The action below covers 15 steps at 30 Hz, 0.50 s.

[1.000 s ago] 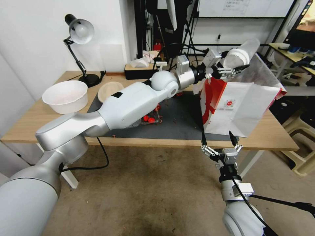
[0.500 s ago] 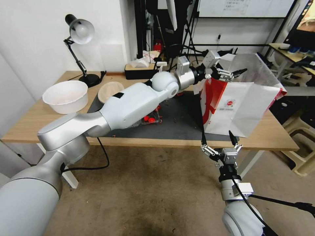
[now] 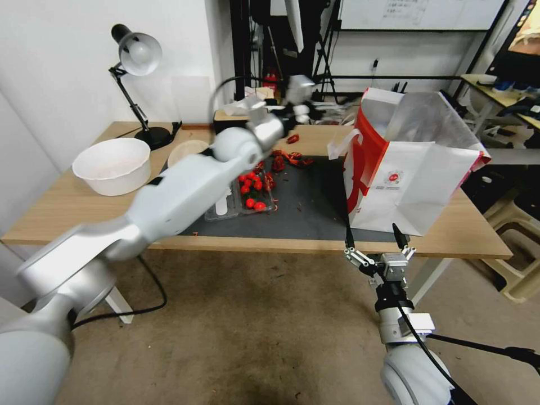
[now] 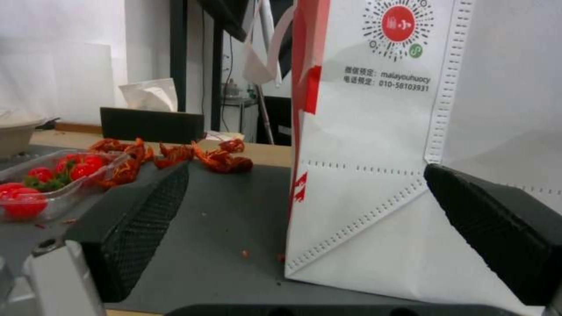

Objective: Pick up the trash from the table and place it into the takeout bag.

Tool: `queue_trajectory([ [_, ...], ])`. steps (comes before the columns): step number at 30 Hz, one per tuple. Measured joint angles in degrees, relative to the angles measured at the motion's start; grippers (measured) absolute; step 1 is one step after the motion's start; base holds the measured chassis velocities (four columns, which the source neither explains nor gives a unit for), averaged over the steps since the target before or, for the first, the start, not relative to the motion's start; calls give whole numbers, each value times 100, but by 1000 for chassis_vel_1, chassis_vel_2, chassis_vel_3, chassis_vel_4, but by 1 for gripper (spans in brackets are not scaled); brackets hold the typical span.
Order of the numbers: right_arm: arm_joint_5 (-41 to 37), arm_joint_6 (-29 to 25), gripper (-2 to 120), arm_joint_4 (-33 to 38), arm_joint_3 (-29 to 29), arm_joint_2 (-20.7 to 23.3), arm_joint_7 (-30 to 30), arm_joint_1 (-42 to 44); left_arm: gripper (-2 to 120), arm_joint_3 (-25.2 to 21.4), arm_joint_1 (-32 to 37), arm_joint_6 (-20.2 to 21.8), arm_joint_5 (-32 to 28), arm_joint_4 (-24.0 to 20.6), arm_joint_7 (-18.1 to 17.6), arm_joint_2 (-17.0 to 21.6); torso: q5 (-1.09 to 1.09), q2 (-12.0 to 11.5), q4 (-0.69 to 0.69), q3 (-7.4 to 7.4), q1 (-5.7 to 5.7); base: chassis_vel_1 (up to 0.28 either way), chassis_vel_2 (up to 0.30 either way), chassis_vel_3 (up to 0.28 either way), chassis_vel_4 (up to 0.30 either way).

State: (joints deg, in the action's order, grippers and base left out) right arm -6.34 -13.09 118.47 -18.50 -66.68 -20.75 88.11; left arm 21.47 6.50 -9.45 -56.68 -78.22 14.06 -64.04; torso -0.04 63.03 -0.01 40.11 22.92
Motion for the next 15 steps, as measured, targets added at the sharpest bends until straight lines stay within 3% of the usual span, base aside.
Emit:
queue_trajectory([
  [1,3,4,100,0,15,-3,5,-5,100,-389,337,80,75,-254,-204,251,4,0,2,-1,0,0,0,0,0],
  [4,6,10,100,0,37,-2,9,-12,100,-691,665,146,190,-475,-363,462,1,0,5,0,-1,0,0,0,0],
  [5,12,14,100,0,57,1,13,-21,100,-1030,1006,217,259,-735,-490,674,0,0,4,0,-1,0,0,0,0],
  [8,17,20,100,0,72,4,15,-30,100,-1234,1251,268,290,-928,-583,807,6,1,4,-1,-1,0,0,0,0],
  [15,40,27,100,-7,111,13,23,-31,100,-2185,2652,557,613,-1834,-930,1301,-2,0,2,0,-1,0,0,0,0],
])
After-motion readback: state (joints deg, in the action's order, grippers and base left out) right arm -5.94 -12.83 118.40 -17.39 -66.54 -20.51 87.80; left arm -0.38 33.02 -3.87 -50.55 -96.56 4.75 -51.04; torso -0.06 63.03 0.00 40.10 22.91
